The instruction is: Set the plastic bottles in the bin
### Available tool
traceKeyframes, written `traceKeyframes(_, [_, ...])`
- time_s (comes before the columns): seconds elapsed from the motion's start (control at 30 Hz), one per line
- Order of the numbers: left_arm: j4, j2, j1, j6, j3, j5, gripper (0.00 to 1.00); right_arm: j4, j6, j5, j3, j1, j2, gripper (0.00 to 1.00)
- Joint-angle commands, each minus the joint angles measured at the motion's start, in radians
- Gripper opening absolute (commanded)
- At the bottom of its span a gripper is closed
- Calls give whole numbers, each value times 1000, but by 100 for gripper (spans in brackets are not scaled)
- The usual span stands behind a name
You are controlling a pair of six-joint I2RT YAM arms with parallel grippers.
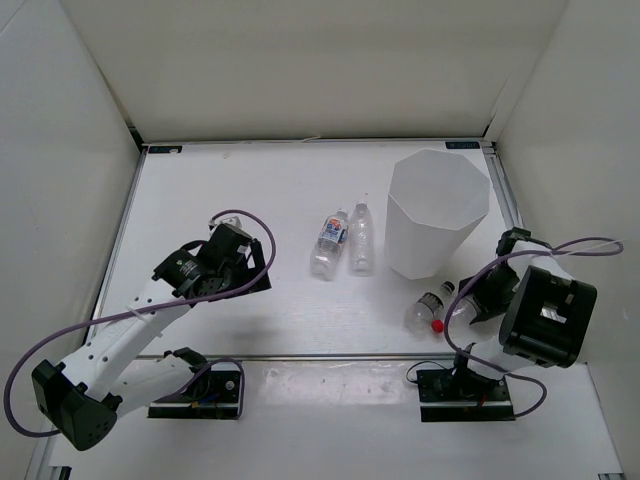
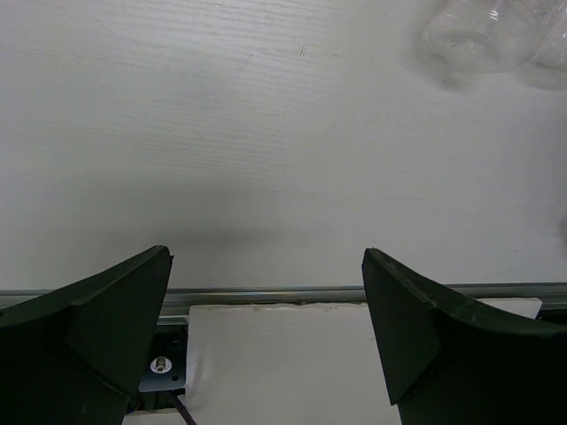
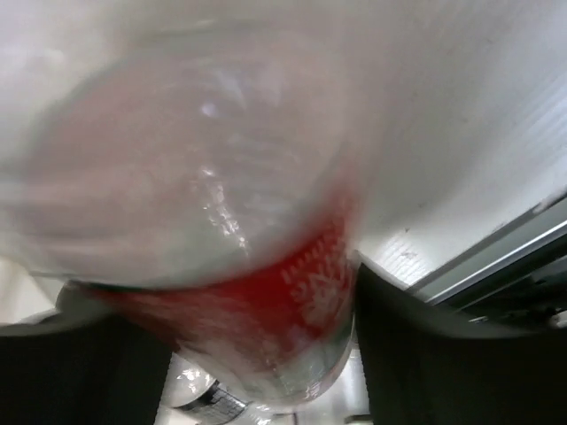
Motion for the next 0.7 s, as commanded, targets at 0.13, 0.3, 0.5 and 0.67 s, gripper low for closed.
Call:
traceKeyframes(0.13, [2,2,5,18,1,-11,100,-27,37,-47,66,-14,-30,42])
traceKeyframes(0.3, [34,23,5,18,20,0,100,-133,77,-65,140,-14,-116,34])
traceKeyframes(0.5, [63,63,5,28,33,0,100,-291,102,-180,118,9,-447,27])
traceKeyframes(0.67, [63,83,14,28,42,20,100,-507,93,-250,293,9,-634,26])
